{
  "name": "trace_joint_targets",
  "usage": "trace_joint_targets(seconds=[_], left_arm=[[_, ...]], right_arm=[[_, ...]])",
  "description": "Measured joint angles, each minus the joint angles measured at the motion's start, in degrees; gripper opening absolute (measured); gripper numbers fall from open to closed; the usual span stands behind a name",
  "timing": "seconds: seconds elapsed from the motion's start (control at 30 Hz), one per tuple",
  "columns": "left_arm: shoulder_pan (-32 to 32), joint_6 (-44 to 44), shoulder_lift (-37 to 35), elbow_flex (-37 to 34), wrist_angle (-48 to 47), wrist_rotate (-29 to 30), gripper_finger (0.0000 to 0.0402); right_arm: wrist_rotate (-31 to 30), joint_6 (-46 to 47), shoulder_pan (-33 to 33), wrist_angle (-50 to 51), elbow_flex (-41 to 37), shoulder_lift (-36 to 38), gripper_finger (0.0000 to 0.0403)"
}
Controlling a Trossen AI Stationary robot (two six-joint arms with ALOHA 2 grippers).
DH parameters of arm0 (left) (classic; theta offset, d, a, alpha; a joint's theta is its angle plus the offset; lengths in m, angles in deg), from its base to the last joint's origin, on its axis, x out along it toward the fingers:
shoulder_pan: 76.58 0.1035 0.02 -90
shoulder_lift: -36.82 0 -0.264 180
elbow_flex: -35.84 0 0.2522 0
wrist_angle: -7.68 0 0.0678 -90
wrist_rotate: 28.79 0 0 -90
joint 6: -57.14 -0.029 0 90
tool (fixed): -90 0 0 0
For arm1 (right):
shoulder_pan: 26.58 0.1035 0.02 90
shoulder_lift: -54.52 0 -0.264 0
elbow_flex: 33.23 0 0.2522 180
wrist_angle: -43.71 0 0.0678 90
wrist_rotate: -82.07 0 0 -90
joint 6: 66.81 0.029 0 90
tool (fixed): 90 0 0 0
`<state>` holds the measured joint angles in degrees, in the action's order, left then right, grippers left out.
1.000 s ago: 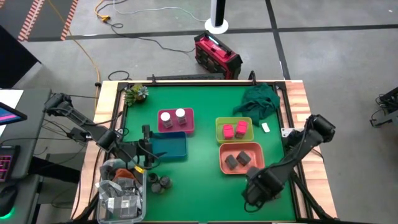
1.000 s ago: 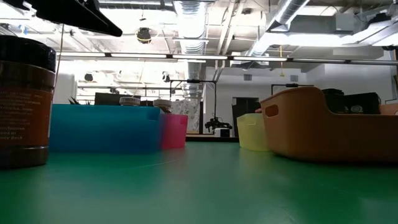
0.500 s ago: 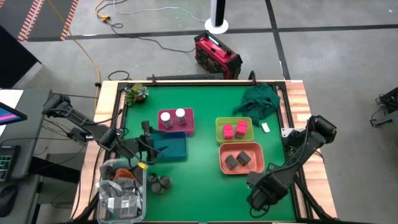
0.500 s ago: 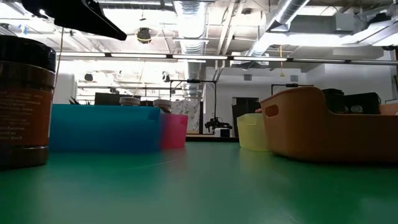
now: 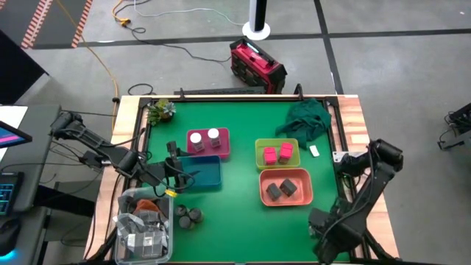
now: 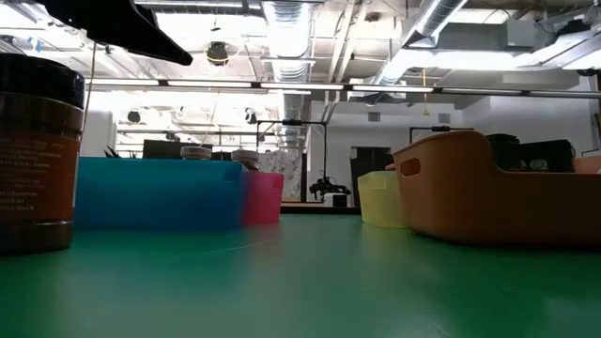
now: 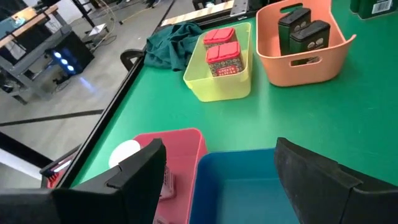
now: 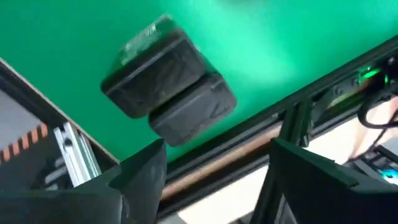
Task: Sort spices by type
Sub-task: Put the left black seasoning can into the orange bin
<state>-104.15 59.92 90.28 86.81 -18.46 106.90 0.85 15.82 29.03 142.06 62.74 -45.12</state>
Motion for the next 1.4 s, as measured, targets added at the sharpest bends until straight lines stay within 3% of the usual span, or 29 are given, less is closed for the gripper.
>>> trace_joint_targets(seconds=[0.23, 0.43, 0.73, 1.4], left_arm=[[0.0, -0.1, 0.0, 0.0, 0.1, -0.2, 0.0283], [0.0, -0.2, 0.0, 0.0, 0.1, -0.3, 0.0283], [0.0, -0.5, 0.0, 0.0, -1.0, -0.3, 0.0283], [0.0, -2.2, 0.0, 0.0, 0.3, -0.3, 0.0283]], right_arm=[[-3.1, 1.1, 1.9, -3.5, 0.0, 0.0, 0.0311], [-5.3, -0.2, -0.9, -2.2, 0.0, -0.2, 0.0311], [-5.5, -10.4, -3.8, 0.5, 0.2, -5.5, 0.0311], [-12.2, -13.0, -7.9, 0.0, 0.0, -6.0, 0.0310]])
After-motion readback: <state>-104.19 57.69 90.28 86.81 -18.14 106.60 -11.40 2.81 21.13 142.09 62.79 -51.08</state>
